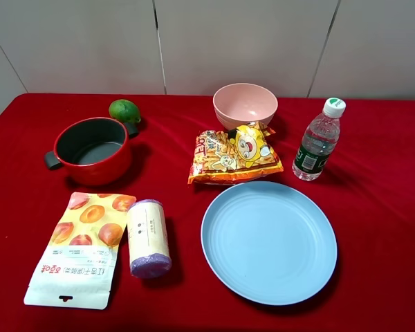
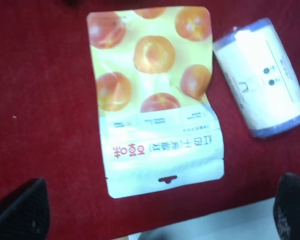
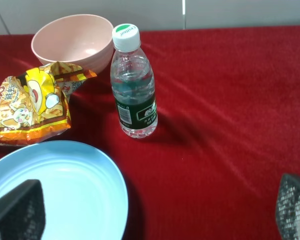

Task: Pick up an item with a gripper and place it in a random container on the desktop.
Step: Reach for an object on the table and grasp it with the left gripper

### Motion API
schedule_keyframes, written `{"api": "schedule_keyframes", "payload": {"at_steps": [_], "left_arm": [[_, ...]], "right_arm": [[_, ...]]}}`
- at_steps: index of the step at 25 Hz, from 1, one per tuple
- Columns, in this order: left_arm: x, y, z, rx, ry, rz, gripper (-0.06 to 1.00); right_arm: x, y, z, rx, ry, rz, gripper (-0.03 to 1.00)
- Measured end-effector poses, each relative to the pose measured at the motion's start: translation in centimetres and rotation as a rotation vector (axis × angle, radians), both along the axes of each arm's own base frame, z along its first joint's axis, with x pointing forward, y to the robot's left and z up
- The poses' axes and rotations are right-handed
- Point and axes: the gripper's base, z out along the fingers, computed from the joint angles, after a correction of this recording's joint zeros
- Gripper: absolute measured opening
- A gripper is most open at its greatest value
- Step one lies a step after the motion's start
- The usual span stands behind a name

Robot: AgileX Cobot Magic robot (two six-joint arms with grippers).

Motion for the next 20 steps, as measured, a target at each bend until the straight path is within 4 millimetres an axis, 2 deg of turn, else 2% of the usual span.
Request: {"api": "schedule_keyframes", "payload": {"at_steps": [11,20], "left_arm": [[3.1,-3.5,-2.6,-0.003,0.155,-0.06,0.88],[4.1,-7.3,-5.2,0.066,0.252,-0.044,0.88]], "right_arm": [[0.0,0.0,0.0,0.0,0.0,0.0,0.69],[0.0,0.0,0.0,0.0,0.0,0.0,0.69]]}}
